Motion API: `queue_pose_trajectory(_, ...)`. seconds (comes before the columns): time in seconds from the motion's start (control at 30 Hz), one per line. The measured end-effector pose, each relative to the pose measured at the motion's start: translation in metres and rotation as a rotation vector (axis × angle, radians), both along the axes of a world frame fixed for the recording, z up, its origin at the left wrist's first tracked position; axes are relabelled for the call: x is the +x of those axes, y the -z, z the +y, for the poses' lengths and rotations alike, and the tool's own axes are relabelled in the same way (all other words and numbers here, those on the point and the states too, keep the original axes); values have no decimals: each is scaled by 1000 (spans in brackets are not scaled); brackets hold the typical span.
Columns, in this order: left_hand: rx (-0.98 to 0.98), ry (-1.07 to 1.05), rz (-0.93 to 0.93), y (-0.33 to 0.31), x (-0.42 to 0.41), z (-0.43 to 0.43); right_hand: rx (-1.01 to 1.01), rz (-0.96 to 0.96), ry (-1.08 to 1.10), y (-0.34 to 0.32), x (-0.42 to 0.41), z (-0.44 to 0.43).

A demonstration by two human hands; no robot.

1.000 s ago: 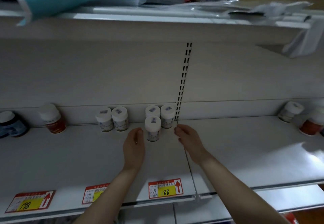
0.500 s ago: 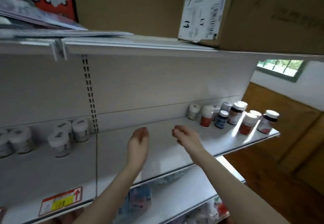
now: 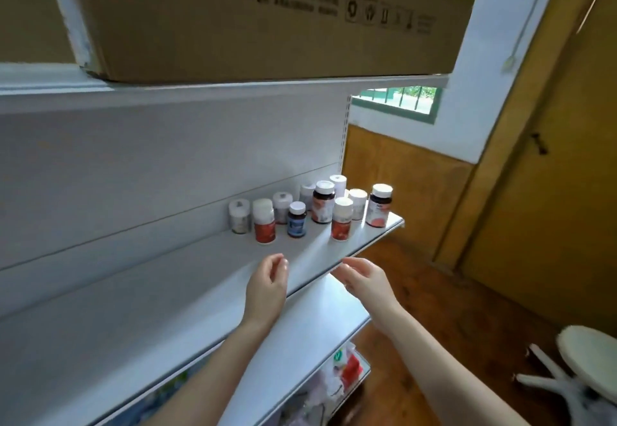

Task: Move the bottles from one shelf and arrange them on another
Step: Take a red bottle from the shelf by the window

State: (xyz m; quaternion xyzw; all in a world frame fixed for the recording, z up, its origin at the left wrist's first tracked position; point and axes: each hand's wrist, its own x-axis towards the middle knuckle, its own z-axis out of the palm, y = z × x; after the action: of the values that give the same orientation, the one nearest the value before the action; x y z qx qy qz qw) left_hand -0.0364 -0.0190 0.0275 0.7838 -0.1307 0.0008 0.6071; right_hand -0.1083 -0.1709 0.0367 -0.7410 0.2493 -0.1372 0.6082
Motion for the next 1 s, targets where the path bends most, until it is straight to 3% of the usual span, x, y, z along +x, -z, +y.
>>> queue_pose_trajectory(0.27,-17,59,67,14,72,-89,-5,4,47,13,58,-85)
queue_pose_trajectory(0.47,83,112,94,27,116,-141,-15,23,39,24,98,-137)
queue_pose_trajectory(0.7,105,233,186,45,147,-178,-65,62,-110,44,133,-172)
queue_pose_trajectory(0.87,39,240,217,48,154,-197,27,27,-360,43,158,-184)
queue_pose_trajectory(1.0,-50,170,220,43,155,-198,92,17,-420,36,174,-198)
